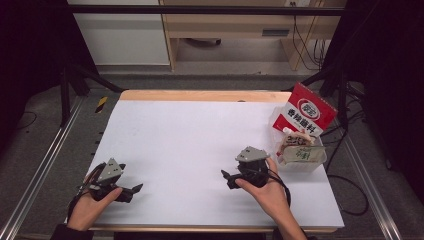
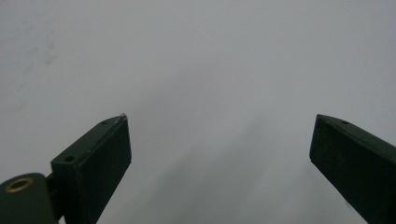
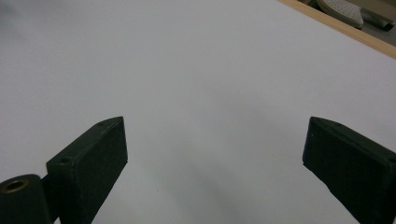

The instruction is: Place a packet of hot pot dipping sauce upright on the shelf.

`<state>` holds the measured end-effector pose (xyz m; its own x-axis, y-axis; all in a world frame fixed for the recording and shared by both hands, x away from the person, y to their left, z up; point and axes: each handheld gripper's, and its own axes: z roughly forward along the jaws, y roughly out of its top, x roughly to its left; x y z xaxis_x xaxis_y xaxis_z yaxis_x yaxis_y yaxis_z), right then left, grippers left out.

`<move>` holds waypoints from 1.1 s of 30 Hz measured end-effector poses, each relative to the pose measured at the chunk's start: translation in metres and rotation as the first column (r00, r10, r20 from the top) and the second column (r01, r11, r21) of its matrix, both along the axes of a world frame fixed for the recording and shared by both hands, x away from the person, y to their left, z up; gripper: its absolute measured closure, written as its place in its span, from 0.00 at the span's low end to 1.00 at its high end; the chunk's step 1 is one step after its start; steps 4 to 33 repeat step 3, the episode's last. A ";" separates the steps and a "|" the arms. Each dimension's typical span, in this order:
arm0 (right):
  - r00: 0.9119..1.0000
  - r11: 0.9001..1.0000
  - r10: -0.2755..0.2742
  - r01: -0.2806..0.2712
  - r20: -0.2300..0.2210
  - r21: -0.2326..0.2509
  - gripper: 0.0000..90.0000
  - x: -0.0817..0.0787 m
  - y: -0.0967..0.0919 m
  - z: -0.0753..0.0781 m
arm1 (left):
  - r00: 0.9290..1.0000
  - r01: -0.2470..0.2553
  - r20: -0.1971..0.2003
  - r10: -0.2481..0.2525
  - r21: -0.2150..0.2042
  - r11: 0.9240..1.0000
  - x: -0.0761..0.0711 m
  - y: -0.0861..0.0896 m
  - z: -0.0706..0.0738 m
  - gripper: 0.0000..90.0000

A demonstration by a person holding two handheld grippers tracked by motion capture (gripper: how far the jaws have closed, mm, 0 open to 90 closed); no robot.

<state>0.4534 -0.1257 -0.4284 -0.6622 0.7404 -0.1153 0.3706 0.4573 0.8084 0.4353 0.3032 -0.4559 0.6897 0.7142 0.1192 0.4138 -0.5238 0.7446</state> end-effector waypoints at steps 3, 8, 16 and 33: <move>1.000 1.000 0.010 -0.010 -0.014 -0.005 0.08 0.001 0.006 -0.012 | 1.000 0.002 0.001 -0.002 -0.003 1.000 0.001 -0.001 0.000 0.06; 1.000 1.000 0.010 -0.010 -0.014 -0.005 0.08 0.001 0.006 -0.012 | 1.000 0.002 0.001 -0.002 -0.003 1.000 0.001 -0.001 0.000 0.06; 1.000 1.000 0.010 -0.010 -0.014 -0.005 0.08 0.001 0.006 -0.012 | 1.000 0.002 0.001 -0.002 -0.003 1.000 0.001 -0.001 0.000 0.06; 1.000 1.000 0.010 -0.010 -0.014 -0.005 0.08 0.001 0.006 -0.012 | 1.000 0.002 0.001 -0.002 -0.003 1.000 0.001 -0.001 0.000 0.06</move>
